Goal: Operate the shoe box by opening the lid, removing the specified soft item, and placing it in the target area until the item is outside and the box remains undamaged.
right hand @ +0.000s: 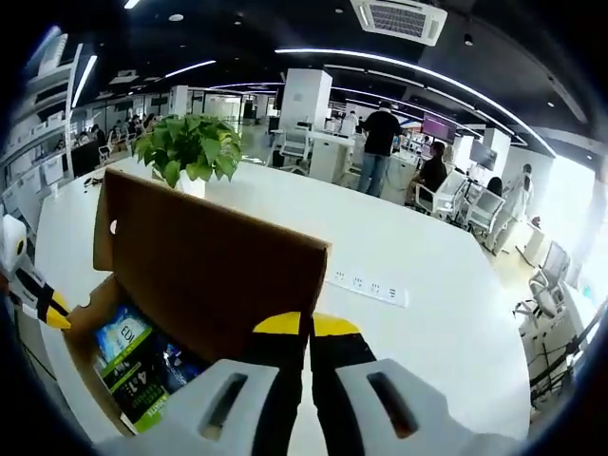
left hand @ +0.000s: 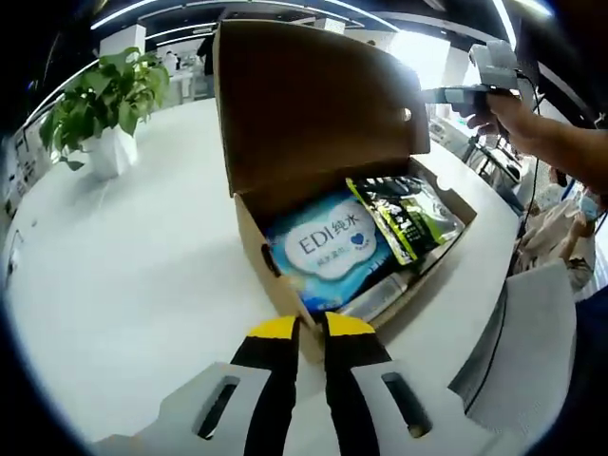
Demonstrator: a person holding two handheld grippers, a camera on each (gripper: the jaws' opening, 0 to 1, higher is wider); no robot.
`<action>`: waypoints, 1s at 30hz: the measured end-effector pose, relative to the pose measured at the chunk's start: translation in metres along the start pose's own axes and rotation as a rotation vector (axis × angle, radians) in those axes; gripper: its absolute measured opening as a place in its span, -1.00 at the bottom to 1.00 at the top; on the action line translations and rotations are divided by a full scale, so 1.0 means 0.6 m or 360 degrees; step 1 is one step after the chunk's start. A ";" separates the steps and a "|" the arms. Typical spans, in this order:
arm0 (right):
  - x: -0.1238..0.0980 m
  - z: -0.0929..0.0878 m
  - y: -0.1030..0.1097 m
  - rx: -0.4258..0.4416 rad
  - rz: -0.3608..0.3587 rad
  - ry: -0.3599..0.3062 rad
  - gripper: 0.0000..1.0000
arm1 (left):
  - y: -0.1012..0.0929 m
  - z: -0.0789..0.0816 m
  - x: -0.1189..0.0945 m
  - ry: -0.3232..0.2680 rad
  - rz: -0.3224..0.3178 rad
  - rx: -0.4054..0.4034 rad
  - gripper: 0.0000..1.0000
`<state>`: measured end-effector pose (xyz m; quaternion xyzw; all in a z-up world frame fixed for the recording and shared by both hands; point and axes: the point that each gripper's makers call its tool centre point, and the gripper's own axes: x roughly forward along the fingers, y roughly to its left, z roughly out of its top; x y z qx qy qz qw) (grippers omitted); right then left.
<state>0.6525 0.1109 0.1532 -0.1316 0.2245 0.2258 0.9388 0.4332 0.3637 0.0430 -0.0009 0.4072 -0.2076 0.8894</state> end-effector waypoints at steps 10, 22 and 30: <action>0.022 0.001 0.003 -0.0005 0.0001 0.0038 -1.00 | 0.000 0.000 -0.001 -0.0004 -0.0003 0.0006 -0.88; 0.064 -0.008 -0.003 0.0007 -0.0001 0.0121 -1.00 | 0.001 0.001 0.000 -0.0016 -0.0011 -0.0008 -0.88; 0.090 -0.020 -0.007 0.0001 0.0000 0.0183 -1.00 | 0.002 0.001 0.001 -0.0023 -0.0013 -0.0011 -0.88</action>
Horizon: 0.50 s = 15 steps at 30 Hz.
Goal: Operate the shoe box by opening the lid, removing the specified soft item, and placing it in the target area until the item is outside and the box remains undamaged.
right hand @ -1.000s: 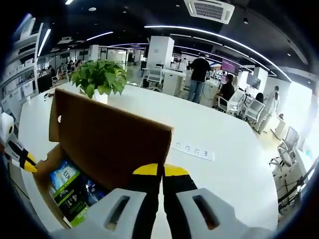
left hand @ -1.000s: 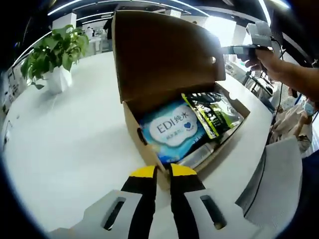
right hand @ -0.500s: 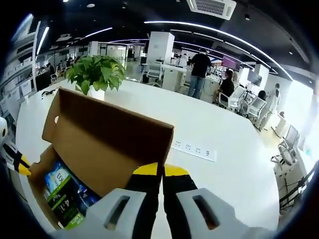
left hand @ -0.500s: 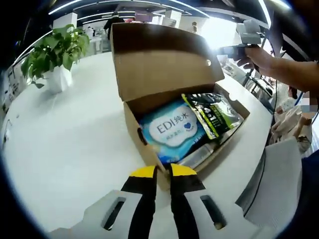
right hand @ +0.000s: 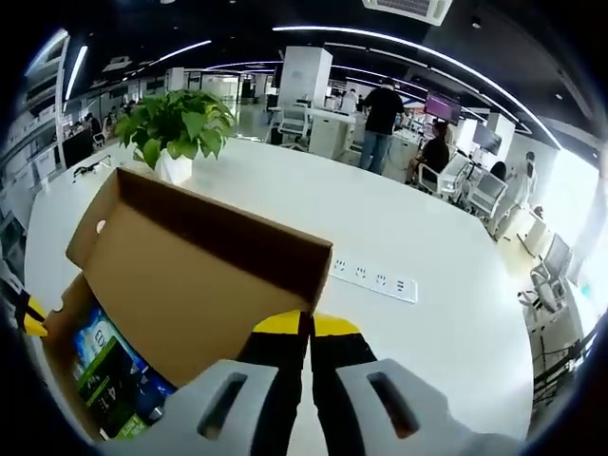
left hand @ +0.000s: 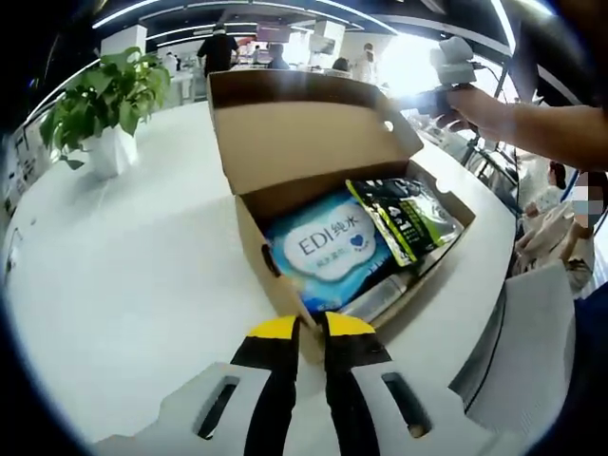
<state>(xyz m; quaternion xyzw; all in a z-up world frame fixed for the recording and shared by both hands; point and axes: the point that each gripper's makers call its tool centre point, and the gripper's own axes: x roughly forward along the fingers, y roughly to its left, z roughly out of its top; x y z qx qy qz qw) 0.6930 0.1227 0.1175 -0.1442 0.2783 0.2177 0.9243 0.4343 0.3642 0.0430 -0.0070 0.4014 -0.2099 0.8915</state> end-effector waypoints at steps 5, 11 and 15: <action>0.017 -0.014 -0.006 -0.0003 -0.0008 0.0055 -1.00 | 0.003 0.003 0.002 -0.0006 0.0004 0.0001 -0.89; 0.032 -0.026 -0.010 -0.0013 -0.0006 0.0091 -1.00 | 0.003 0.004 0.002 -0.0012 0.0006 -0.0007 -0.89; 0.039 -0.032 -0.009 -0.0016 -0.0005 0.0108 -1.00 | 0.003 0.004 0.002 -0.0013 0.0009 -0.0006 -0.89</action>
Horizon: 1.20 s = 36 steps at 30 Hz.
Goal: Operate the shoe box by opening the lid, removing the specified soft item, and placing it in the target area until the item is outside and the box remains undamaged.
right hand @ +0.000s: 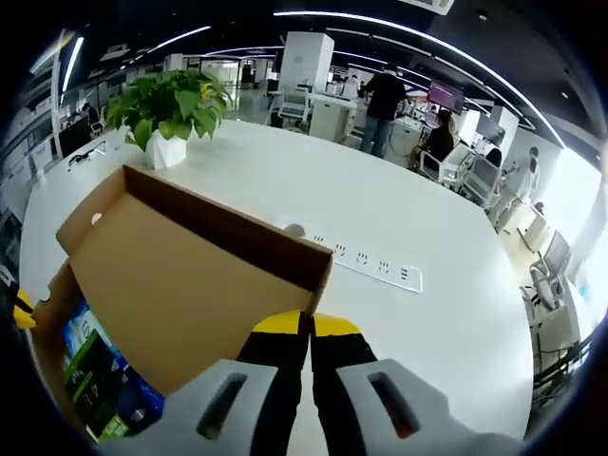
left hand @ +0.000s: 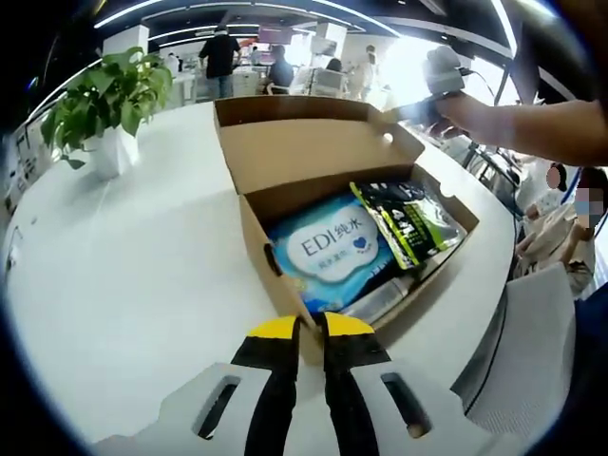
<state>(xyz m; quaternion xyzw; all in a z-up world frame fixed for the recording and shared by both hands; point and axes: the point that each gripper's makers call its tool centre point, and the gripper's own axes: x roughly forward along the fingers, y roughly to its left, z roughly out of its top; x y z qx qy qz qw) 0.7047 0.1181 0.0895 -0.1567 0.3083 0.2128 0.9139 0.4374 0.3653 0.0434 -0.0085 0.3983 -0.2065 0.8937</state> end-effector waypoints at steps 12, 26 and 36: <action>0.028 -0.022 0.002 0.0009 0.0014 0.0069 -1.00 | 0.000 -0.001 0.000 0.0001 0.0000 -0.0011 -0.89; 0.058 -0.056 0.009 0.0037 0.0034 0.0193 -0.99 | 0.001 -0.001 0.000 0.0001 0.0000 -0.0012 -0.89; 0.074 -0.073 0.008 0.0048 0.0047 0.0244 -0.99 | 0.001 -0.001 0.000 -0.0005 0.0006 -0.0014 -0.89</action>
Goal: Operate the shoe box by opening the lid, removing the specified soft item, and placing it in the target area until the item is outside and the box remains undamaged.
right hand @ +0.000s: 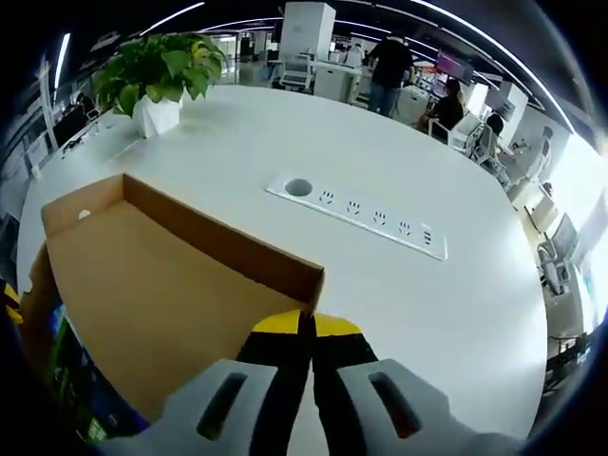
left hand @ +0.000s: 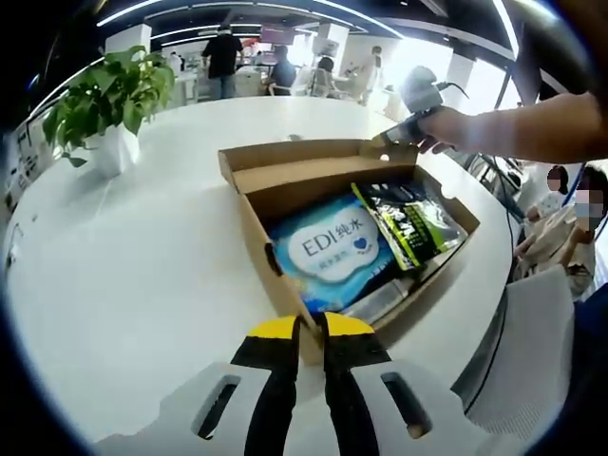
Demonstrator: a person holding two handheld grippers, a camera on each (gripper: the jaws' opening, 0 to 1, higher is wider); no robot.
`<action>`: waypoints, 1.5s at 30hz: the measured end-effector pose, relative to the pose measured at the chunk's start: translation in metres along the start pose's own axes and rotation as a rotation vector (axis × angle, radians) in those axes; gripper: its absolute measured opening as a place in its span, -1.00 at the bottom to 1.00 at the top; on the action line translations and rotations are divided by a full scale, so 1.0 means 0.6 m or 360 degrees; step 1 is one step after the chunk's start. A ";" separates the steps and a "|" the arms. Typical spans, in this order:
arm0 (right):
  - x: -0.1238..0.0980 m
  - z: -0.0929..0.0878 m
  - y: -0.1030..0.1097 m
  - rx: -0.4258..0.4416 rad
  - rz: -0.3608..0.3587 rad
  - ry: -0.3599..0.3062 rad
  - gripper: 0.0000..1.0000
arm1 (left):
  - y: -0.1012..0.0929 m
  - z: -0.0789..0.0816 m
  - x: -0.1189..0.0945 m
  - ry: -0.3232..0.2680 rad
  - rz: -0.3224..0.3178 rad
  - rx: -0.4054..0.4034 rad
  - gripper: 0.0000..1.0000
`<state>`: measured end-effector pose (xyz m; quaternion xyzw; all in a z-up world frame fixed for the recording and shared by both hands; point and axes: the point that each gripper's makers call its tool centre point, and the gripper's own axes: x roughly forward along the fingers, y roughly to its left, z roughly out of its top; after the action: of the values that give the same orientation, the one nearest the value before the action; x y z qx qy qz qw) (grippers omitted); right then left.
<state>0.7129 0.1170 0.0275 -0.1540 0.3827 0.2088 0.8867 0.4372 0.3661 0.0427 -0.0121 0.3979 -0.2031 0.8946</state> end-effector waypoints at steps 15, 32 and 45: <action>0.007 -0.016 0.006 0.0007 0.0007 0.0063 -0.98 | 0.000 0.001 0.000 0.0001 0.0007 -0.0010 -0.89; -0.017 0.007 -0.002 -0.0022 -0.0014 -0.0101 -0.37 | 0.000 0.001 -0.001 -0.0002 0.0009 -0.0004 -0.85; -0.078 0.032 0.007 -0.0024 0.0059 -0.0250 -0.22 | -0.003 -0.002 -0.006 0.0004 0.0009 0.0013 -0.86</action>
<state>0.6938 0.1169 0.0746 -0.1368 0.3130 0.2395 0.9088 0.4333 0.3657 0.0448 -0.0071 0.3982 -0.2021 0.8948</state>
